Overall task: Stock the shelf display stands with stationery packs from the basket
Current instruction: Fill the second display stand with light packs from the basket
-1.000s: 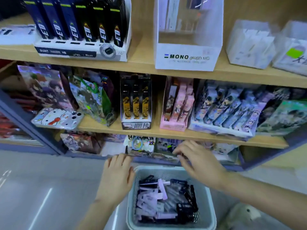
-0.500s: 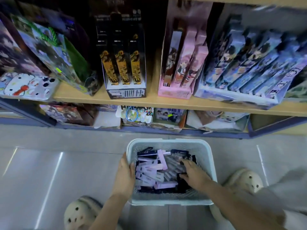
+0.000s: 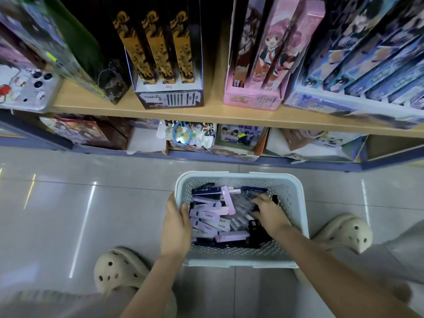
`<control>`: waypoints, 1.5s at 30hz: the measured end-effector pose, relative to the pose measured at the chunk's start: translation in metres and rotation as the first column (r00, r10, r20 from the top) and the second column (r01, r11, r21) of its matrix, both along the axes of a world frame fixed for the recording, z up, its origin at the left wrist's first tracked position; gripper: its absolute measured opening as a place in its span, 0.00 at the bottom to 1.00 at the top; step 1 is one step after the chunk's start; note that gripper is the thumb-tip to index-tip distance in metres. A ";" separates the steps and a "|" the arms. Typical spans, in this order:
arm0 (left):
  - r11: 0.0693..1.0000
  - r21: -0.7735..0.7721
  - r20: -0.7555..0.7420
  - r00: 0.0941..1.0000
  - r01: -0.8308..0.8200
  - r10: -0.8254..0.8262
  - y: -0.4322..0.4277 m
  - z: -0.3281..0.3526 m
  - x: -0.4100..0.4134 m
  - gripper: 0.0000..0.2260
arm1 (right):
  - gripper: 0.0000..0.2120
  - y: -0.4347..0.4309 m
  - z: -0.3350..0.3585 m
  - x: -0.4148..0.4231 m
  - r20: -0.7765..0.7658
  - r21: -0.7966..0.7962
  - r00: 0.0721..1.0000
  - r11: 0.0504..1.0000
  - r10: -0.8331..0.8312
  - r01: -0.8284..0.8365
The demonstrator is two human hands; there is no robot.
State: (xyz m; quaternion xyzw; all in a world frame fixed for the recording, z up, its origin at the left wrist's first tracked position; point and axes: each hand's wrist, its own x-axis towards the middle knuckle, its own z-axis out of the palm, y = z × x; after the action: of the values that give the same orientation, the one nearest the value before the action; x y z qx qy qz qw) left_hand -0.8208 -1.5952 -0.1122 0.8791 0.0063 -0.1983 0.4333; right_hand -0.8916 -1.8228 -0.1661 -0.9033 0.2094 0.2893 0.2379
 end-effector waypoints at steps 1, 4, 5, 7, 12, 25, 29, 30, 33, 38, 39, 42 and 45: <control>1.000 0.001 -0.006 1.000 -0.010 0.010 -0.001 0.000 0.000 0.17 | 0.17 0.000 0.002 -0.001 0.022 0.017 1.000 1.000 -0.004 0.004; 0.999 0.045 0.051 0.999 -0.012 0.009 0.000 0.001 0.000 0.18 | 0.13 -0.002 0.017 -0.003 0.144 0.025 0.989 0.999 -0.040 0.037; 0.996 0.084 0.135 0.991 0.003 -0.014 -0.001 0.001 0.000 0.18 | 0.12 -0.002 0.024 -0.004 0.195 0.022 0.979 0.999 -0.053 0.050; 0.990 0.130 0.312 0.946 0.049 -0.087 -0.005 0.006 -0.001 0.17 | 0.12 0.001 0.041 -0.003 0.281 0.078 0.952 0.992 -0.119 0.101; 0.934 -0.192 0.034 0.954 0.300 -0.299 -0.034 0.021 -0.013 0.11 | 0.05 0.020 0.079 0.007 0.310 0.440 0.834 0.847 -0.456 0.299; 0.865 -0.314 -0.225 0.855 0.391 -0.468 -0.041 0.023 -0.013 0.11 | 0.13 0.036 0.118 0.027 0.198 0.506 0.899 0.826 -0.392 0.248; 0.878 -0.390 -0.283 0.871 0.279 -0.402 -0.036 0.026 -0.015 0.05 | 0.12 0.012 0.095 0.015 0.180 0.404 0.930 0.886 -0.320 0.227; 0.885 -0.389 -0.290 0.879 0.254 -0.379 -0.035 0.027 -0.015 0.06 | 0.11 0.005 0.083 0.008 0.137 0.341 0.958 0.920 -0.252 0.193; 0.893 -0.389 -0.302 0.884 0.228 -0.357 -0.031 0.022 -0.016 0.06 | 0.17 -0.006 0.047 -0.019 -0.091 0.278 0.987 0.949 -0.130 0.150; 0.892 -0.397 -0.321 0.878 0.215 -0.354 -0.029 0.019 -0.018 0.07 | 0.34 -0.001 0.021 -0.031 -0.206 0.178 0.976 0.983 0.076 -0.039; 0.891 -0.399 -0.323 0.876 0.217 -0.358 -0.030 0.020 -0.019 0.07 | 0.35 -0.002 0.018 -0.030 -0.202 0.161 0.975 0.985 0.088 -0.056; 0.885 -0.409 -0.325 0.871 0.222 -0.369 -0.032 0.022 -0.020 0.09 | 0.35 -0.005 0.014 -0.027 -0.213 0.145 0.966 0.983 0.146 -0.116; 0.886 -0.410 -0.322 0.874 0.218 -0.364 -0.033 0.026 -0.022 0.11 | 0.34 -0.008 0.013 -0.024 -0.213 0.156 0.960 0.976 0.183 -0.151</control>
State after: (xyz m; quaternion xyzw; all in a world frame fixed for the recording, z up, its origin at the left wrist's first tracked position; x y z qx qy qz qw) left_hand -0.8426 -1.6282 -0.0863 0.7174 -0.0788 -0.4311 0.5415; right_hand -0.9153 -1.8304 -0.1532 -0.8601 0.1376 0.4233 0.2493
